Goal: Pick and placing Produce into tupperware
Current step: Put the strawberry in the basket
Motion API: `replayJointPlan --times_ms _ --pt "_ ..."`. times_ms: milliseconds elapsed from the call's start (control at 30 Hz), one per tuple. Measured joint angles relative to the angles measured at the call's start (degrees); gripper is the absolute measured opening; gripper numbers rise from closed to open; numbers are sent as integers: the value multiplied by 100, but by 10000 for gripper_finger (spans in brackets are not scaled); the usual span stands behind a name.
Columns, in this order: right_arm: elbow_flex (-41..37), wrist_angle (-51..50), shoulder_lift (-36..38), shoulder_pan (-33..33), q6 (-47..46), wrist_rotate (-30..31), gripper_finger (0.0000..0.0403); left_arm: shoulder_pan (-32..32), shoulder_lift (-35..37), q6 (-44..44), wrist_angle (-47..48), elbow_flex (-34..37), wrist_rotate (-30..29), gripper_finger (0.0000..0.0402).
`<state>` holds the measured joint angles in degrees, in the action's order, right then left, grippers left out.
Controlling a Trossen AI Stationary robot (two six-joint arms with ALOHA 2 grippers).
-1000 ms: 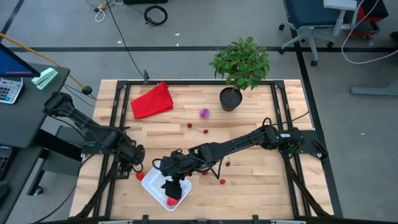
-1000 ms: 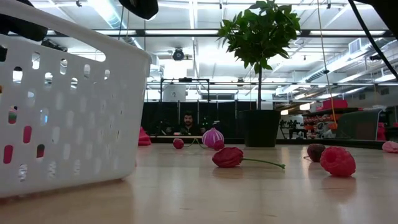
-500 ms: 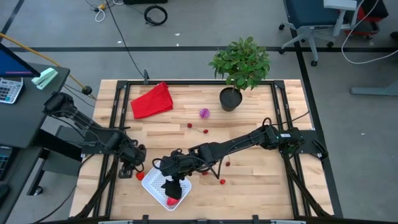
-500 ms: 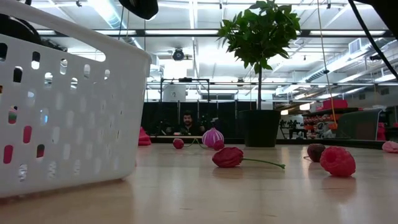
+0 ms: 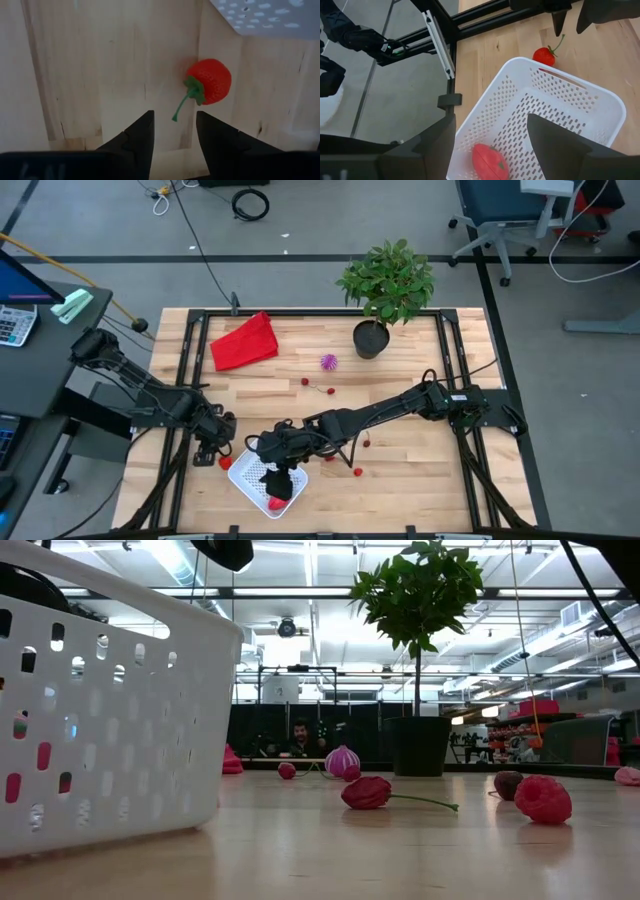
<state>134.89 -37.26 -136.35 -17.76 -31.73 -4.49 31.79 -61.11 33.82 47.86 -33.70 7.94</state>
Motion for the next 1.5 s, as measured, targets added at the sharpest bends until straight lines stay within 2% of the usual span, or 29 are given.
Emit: replayJointPlan --times_ms 333,900,1167,1500 --pt "0 0 0 0 0 0 254 3 -95 -2 -4 1 -42 158" --pt "0 1 0 0 -27 0 254 420 -1335 149 -455 1 -39 153" --pt "0 0 0 0 -33 0 254 422 -1389 213 -487 -1 -8 132" --pt "0 1 0 0 -16 0 254 420 -1388 471 -483 -3 458 119"
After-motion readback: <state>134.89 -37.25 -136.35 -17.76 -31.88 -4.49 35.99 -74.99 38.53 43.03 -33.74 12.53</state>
